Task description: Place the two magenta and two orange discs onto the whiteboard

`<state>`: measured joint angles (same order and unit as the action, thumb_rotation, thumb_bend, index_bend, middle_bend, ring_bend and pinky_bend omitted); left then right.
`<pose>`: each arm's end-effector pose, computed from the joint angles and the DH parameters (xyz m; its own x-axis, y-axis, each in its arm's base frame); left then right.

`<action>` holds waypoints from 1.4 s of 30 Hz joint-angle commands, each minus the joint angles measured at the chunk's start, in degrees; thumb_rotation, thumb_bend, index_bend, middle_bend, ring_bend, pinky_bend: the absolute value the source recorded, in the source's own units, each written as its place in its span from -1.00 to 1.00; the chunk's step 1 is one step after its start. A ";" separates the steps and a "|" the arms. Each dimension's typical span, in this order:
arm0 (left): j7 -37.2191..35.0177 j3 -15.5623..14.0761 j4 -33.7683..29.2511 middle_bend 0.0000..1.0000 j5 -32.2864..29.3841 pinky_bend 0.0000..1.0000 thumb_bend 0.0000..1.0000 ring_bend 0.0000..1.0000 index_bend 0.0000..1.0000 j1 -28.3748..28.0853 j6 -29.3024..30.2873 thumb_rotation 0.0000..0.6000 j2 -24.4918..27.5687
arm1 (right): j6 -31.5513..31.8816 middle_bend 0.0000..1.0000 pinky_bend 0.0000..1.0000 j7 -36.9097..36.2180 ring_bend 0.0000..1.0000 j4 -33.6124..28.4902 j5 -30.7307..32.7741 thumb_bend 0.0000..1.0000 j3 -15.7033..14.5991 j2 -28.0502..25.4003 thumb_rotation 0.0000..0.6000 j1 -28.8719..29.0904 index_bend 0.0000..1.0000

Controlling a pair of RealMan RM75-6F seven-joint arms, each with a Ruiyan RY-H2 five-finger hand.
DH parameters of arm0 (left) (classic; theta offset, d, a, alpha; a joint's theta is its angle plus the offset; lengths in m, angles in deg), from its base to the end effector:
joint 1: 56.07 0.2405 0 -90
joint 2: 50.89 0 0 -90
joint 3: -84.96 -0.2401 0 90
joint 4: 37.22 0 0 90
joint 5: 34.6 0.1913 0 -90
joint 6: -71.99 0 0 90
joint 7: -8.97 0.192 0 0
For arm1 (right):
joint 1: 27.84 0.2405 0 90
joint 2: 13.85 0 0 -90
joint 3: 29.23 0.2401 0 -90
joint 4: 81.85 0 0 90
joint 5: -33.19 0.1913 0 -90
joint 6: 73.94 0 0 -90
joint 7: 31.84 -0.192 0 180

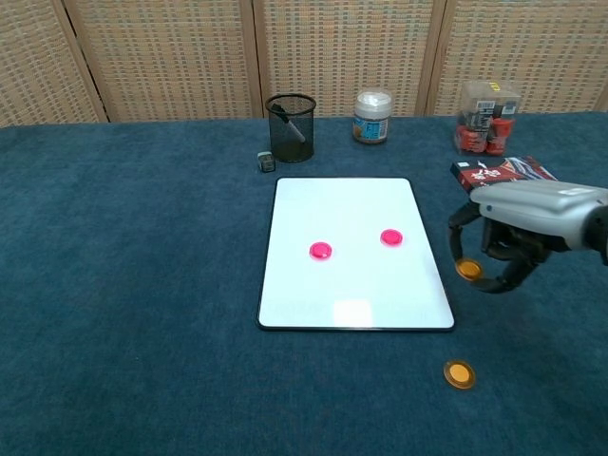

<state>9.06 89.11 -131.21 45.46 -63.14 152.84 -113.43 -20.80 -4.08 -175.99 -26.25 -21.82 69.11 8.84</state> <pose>-0.2975 0.2409 0.1733 0.3812 0.0387 0.9237 0.9222 0.0540 -0.3828 -0.1618 -0.3342 -0.0127 0.4979 -0.3721 0.7834 -0.8595 -0.3321 0.3886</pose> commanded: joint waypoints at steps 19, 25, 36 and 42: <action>-2.77 0.67 0.69 -1.00 -1.50 -1.00 -1.00 -1.00 -1.00 -0.44 -1.55 1.00 0.96 | 4.76 0.89 1.00 20.69 0.97 8.09 20.86 -0.27 3.22 13.71 1.00 13.41 -0.29; -2.86 0.71 0.55 -1.00 -1.45 -1.00 -1.00 -1.00 -1.00 -0.36 -1.30 1.00 1.04 | 6.92 0.89 1.00 18.53 0.97 1.56 18.11 -0.27 1.73 9.83 1.00 11.59 -0.29; -2.58 0.24 0.07 -1.00 -0.12 -1.00 -1.00 -1.00 -1.00 0.01 -0.27 1.00 1.05 | 9.69 0.89 1.00 8.76 0.97 -10.11 5.59 -0.27 -8.92 -1.31 1.00 2.15 -0.28; -1.68 -0.05 -0.26 -1.00 0.46 -1.00 -1.00 -1.00 -1.00 0.13 0.16 1.00 0.77 | 8.17 0.89 1.00 2.80 0.97 -10.29 -1.19 -0.27 -13.03 -2.93 1.00 -1.08 -0.26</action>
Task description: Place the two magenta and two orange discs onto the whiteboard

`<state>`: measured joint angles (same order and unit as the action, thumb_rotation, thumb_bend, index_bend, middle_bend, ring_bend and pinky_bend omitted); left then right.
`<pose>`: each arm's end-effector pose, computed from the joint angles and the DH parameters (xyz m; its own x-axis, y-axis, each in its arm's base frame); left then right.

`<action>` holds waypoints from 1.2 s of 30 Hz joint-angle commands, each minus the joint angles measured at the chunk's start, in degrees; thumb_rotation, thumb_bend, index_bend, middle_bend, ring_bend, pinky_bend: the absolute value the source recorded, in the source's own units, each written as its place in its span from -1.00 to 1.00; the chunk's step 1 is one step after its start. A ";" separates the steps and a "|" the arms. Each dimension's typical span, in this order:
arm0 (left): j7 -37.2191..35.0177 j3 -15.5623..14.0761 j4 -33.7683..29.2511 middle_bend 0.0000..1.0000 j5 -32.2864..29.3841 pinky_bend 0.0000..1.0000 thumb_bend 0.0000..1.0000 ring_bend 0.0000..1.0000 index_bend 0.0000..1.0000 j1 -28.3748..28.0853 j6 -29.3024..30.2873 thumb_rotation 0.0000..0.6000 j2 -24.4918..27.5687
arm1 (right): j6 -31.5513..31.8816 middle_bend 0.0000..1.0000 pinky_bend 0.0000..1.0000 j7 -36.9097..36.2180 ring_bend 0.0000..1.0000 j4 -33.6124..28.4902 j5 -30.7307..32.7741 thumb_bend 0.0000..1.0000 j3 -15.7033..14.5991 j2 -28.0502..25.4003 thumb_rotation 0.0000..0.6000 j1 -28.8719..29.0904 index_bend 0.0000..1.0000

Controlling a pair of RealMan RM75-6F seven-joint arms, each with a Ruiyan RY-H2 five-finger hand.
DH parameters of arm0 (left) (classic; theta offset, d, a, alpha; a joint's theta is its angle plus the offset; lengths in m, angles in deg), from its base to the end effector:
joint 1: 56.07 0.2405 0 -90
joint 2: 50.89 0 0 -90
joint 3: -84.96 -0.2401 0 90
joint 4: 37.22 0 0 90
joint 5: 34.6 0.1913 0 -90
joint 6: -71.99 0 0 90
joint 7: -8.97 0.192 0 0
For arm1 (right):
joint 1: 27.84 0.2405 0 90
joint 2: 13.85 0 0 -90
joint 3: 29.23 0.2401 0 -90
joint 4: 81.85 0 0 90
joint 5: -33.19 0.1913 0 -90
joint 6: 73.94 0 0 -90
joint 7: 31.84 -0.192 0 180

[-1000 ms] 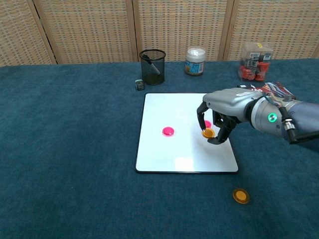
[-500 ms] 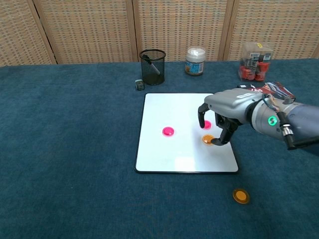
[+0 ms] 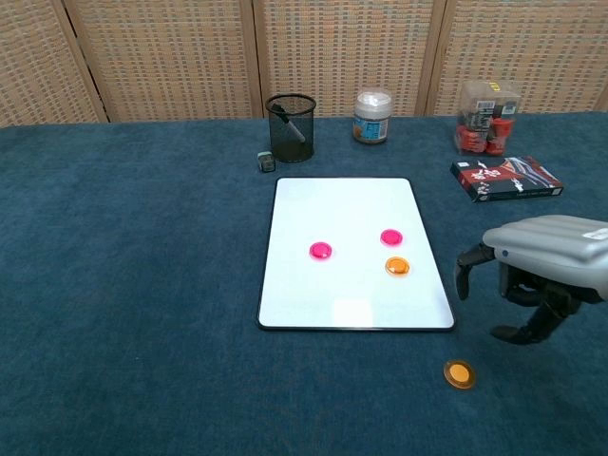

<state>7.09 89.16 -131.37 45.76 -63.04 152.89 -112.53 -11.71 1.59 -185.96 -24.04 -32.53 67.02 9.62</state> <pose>-0.2973 0.2406 0.1780 0.3619 0.0345 0.9316 0.9302 0.0519 -0.3633 -0.1661 -0.2856 -0.0167 0.5511 -0.4204 0.7208 -0.8306 -0.3592 0.4256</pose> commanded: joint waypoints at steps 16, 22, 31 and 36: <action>1.25 -0.04 0.02 -1.00 -0.30 -1.00 -1.00 -1.00 -1.00 -0.10 -0.14 1.00 -0.64 | -3.07 0.89 1.00 -7.44 0.97 3.91 -10.35 -0.27 -3.51 3.02 1.00 -4.66 -0.26; 1.21 0.02 0.02 -1.00 -0.43 -1.00 -1.00 -1.00 -1.00 -0.15 -0.25 1.00 -0.61 | -2.78 0.89 1.00 -7.87 0.97 6.40 -12.45 -0.27 -3.02 4.48 1.00 -5.44 -0.26; 1.48 0.00 -0.03 -1.00 -0.44 -1.00 -1.00 -1.00 -1.00 -0.17 -0.24 1.00 -0.69 | -2.32 0.89 1.00 -8.45 0.97 9.03 -15.14 -0.27 -2.46 6.07 1.00 -6.56 -0.26; 1.42 0.01 -0.04 -1.00 -0.45 -1.00 -1.00 -1.00 -1.00 -0.14 -0.18 1.00 -0.70 | -2.73 0.89 1.00 -8.41 0.97 9.74 -15.86 -0.27 -2.29 6.78 1.00 -6.96 -0.25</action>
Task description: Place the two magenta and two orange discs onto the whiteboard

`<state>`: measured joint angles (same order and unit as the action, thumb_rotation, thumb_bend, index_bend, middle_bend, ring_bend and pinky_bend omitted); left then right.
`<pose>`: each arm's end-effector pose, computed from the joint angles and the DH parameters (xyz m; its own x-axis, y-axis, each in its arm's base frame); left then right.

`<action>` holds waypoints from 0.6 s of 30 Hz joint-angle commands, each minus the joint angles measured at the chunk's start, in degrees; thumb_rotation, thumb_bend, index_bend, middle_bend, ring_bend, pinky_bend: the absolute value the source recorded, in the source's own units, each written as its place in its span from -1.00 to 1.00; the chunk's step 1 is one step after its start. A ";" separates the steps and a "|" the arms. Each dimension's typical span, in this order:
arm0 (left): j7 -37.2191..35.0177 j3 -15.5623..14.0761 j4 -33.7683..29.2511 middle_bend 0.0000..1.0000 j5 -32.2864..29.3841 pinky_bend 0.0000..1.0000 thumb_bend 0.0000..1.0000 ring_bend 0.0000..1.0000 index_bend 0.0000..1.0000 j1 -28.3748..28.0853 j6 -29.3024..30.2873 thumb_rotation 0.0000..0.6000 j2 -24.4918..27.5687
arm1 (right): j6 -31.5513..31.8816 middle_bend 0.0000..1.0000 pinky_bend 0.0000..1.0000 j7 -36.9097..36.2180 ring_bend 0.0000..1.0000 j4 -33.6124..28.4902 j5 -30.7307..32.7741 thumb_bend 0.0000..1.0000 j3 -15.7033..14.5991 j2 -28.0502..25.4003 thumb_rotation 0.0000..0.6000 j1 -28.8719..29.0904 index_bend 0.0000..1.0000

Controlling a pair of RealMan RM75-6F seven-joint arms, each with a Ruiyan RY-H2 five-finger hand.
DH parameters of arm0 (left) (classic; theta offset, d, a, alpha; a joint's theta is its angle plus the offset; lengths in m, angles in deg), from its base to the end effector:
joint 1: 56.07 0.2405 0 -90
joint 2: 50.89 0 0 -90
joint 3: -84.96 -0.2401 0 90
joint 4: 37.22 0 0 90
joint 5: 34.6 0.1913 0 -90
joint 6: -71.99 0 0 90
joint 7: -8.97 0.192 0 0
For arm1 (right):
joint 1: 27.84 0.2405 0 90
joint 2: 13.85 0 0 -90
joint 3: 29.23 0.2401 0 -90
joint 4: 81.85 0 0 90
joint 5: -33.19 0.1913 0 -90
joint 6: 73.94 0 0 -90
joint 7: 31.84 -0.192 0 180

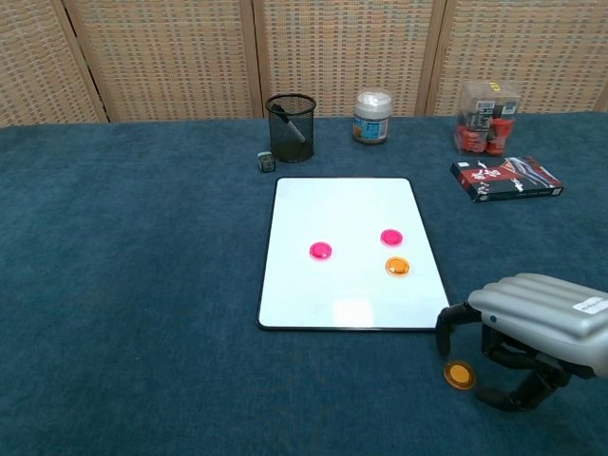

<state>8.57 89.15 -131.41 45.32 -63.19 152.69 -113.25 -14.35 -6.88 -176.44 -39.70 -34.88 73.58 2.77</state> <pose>-0.2974 0.2412 0.1737 0.3724 0.0399 0.9272 0.9257 0.0556 -0.3742 -0.1746 -0.2529 -0.0529 0.5301 -0.4287 0.7316 -0.8274 -0.4502 0.3357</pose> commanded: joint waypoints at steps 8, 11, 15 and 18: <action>-0.16 0.09 0.07 -1.00 -0.13 -1.00 -1.00 -1.00 -1.00 0.01 0.01 1.00 0.06 | -0.37 0.89 1.00 -0.24 0.97 1.42 -1.49 -0.27 0.39 1.09 1.00 -0.73 -0.22; -0.14 0.08 0.08 -1.00 -0.21 -1.00 -1.00 -1.00 -1.00 -0.01 -0.08 1.00 0.06 | -0.86 0.89 1.00 -0.20 0.97 2.00 -1.47 -0.27 0.54 1.41 1.00 -0.83 -0.21; -0.17 0.16 0.06 -1.00 -0.28 -1.00 -1.00 -1.00 -1.00 -0.01 -0.03 1.00 0.07 | -1.26 0.89 1.00 -0.20 0.97 2.76 -1.41 -0.27 0.76 1.83 1.00 -1.04 -0.08; -0.18 0.16 0.05 -1.00 -0.30 -1.00 -1.00 -1.00 -1.00 0.00 -0.05 1.00 0.09 | -1.47 0.89 1.00 -0.24 0.97 3.17 -1.46 -0.26 0.88 1.96 1.00 -1.21 0.00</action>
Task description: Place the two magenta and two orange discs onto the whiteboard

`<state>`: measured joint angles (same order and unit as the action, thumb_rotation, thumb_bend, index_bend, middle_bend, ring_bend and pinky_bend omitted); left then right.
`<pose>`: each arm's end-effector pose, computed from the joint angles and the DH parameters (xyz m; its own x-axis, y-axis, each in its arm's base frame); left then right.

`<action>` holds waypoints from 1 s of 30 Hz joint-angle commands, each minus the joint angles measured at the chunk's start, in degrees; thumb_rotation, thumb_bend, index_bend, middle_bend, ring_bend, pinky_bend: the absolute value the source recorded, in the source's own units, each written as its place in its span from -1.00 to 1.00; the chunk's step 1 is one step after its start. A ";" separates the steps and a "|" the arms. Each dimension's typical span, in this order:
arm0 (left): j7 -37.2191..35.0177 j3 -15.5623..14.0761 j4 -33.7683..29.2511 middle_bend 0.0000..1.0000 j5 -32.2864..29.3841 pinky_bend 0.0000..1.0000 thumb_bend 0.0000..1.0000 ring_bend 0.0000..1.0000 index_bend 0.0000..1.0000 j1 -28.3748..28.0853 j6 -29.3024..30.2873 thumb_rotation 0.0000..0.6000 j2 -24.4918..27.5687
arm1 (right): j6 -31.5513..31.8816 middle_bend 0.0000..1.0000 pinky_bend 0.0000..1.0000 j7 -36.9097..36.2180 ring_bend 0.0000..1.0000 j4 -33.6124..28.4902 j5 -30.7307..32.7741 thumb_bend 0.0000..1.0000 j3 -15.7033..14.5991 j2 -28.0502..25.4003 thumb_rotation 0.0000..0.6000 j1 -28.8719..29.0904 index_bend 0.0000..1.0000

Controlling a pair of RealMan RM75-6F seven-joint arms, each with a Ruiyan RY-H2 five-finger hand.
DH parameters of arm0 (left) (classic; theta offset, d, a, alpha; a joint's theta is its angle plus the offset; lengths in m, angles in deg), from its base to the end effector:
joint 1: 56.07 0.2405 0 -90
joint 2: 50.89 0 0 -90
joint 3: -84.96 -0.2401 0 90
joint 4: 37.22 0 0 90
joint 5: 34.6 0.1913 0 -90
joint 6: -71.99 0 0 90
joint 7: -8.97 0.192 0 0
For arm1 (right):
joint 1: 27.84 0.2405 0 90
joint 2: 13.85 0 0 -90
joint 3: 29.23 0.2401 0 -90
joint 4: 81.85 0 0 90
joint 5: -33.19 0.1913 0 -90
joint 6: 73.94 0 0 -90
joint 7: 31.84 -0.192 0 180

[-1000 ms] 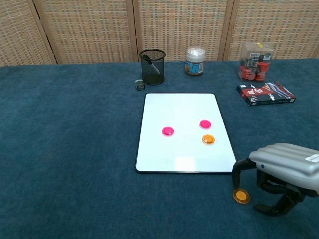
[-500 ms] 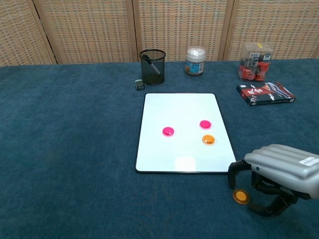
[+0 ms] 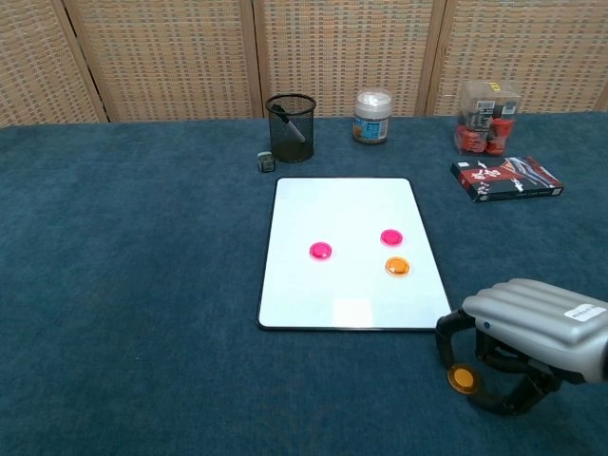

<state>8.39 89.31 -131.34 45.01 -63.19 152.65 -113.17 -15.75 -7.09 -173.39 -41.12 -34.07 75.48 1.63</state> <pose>-0.2984 0.2417 0.1751 0.3708 0.0372 0.9280 0.9260 0.0610 -0.3725 -0.1789 -0.2524 -0.0620 0.5412 -0.4267 0.7246 -0.8203 -0.4576 0.3432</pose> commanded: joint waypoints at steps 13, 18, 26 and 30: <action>0.13 -0.08 -0.06 -1.00 0.11 -1.00 -1.00 -1.00 -1.00 0.00 -0.01 1.00 -0.01 | -0.51 0.89 1.00 -0.41 0.97 -1.44 -0.67 -0.22 2.16 -0.69 1.00 0.37 0.04; 0.30 -0.06 -0.05 -1.00 0.08 -1.00 -1.00 -1.00 -1.00 -0.01 0.02 1.00 -0.07 | -1.99 0.89 1.00 3.83 0.97 -5.04 3.05 -0.22 7.24 -0.94 1.00 3.64 0.04; -0.01 0.10 0.16 -1.00 -0.29 -1.00 -1.00 -1.00 -1.00 -0.13 -0.30 1.00 -0.02 | -3.88 0.89 1.00 14.01 0.97 -6.05 17.27 -0.22 15.91 3.04 1.00 10.99 0.04; -0.39 0.33 0.46 -1.00 -0.89 -1.00 -1.00 -1.00 -1.00 -0.27 -0.75 1.00 0.04 | -3.28 0.89 1.00 18.61 0.97 -3.47 24.89 -0.22 18.22 7.32 1.00 15.13 0.04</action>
<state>8.05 89.62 -130.92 44.17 -63.44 151.95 -113.15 -19.08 7.64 -178.44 -21.36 -18.38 79.43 13.23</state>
